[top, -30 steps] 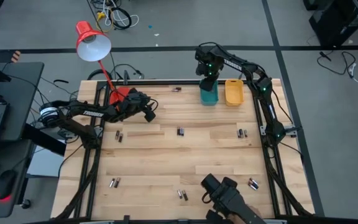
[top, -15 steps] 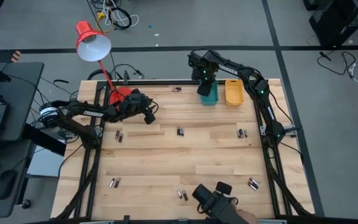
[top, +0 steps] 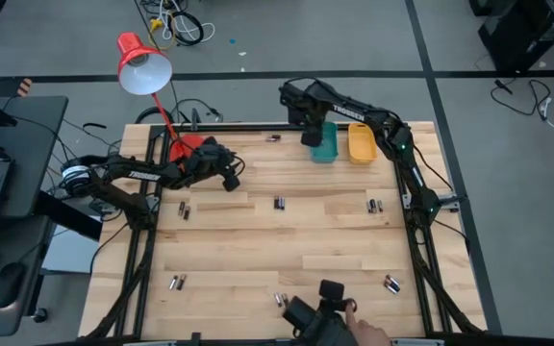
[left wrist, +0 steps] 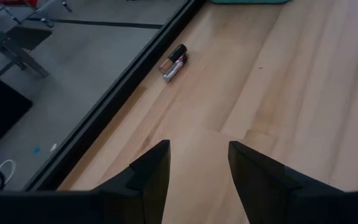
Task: Sort batteries
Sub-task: Put the black battery into the green bin
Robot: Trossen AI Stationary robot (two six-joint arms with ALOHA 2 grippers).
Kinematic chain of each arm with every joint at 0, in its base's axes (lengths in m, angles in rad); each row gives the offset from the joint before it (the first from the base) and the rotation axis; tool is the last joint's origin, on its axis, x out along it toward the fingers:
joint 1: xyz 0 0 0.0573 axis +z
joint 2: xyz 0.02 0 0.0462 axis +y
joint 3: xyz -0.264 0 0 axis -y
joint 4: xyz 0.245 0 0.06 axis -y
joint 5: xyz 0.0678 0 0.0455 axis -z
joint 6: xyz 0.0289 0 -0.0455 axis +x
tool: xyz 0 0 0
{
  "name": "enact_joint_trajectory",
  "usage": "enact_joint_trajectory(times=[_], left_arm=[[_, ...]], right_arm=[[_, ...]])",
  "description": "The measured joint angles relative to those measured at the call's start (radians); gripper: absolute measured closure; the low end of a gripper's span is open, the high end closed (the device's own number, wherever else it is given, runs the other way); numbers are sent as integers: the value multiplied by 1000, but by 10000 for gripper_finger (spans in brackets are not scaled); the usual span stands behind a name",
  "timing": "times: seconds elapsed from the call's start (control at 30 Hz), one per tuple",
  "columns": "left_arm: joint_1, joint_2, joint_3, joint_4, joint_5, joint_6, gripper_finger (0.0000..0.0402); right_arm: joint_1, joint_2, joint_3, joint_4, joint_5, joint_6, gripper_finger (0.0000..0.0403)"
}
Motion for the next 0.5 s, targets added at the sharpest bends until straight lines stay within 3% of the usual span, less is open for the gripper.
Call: enact_joint_trajectory(times=[0.23,0.5], left_arm=[[0,0,0,-2,-17,-9,223],[0,0,0,-74,-17,-37,223]], right_arm=[[-1,1,-2,216,-105,-152,284],[-1,3,-3,396,-325,-282,315]])
